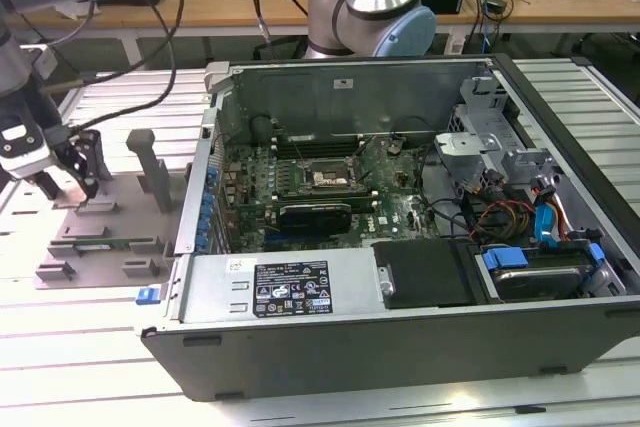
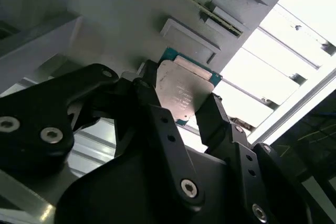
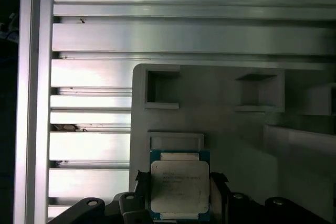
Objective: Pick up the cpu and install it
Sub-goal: 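Pick up the cpu and move it towards the insertion slot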
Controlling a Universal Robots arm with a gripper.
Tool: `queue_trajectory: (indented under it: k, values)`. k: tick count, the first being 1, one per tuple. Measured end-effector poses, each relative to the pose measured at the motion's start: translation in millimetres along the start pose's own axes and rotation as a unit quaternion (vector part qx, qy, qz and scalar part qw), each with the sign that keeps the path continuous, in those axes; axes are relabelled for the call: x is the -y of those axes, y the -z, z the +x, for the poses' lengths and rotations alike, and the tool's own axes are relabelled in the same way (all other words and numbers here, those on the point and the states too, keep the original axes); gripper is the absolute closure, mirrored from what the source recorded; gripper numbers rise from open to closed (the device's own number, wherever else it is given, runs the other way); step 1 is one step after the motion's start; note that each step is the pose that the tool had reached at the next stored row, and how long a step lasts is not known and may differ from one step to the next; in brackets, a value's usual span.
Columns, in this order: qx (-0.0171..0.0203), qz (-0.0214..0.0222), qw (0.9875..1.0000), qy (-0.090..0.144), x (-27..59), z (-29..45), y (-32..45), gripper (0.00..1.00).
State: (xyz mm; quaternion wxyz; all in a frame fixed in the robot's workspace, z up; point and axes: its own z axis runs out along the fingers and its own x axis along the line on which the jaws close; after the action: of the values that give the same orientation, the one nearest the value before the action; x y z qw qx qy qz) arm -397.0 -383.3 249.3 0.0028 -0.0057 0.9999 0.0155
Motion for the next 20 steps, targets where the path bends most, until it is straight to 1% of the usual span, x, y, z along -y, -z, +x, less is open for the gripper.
queue_trajectory:
  k: [1, 3, 4, 5, 6, 8, 9, 10, 11, 13, 17, 19, 20]
  values:
    - [0.0, 0.0, 1.0, 0.0, -0.1, -0.1, 3.0, 0.46]
    - [0.0, 0.0, 1.0, 0.0, -0.4, -0.2, 13.2, 0.46]
    - [0.0, 0.0, 1.0, 0.0, -0.5, -0.3, 16.3, 0.46]
    - [0.0, 0.0, 1.0, 0.0, -0.7, -0.5, 21.6, 0.46]
    - [0.0, 0.0, 1.0, 0.0, -0.8, -0.5, 25.0, 0.46]
    - [0.0, 0.0, 1.0, 0.0, -1.3, -0.9, 42.1, 0.46]
    - [0.0, 0.0, 1.0, 0.0, -1.3, -1.0, 44.1, 0.46]
    - [0.0, 0.0, 1.0, 0.0, -1.5, -1.1, 48.5, 0.46]
    - [-0.0001, 0.0001, 1.0, 0.0, -1.7, -1.3, 55.3, 0.46]
    - [0.0, 0.0, 1.0, 0.0, -2.0, -1.6, 65.7, 0.46]
    - [0.0, 0.0, 1.0, -0.001, -2.5, -1.9, 80.7, 0.46]
    - [0.0, 0.0, 1.0, -0.001, -2.8, -2.2, 91.0, 0.46]
    - [0.0, 0.0, 1.0, -0.001, -2.9, -2.3, 94.0, 0.46]
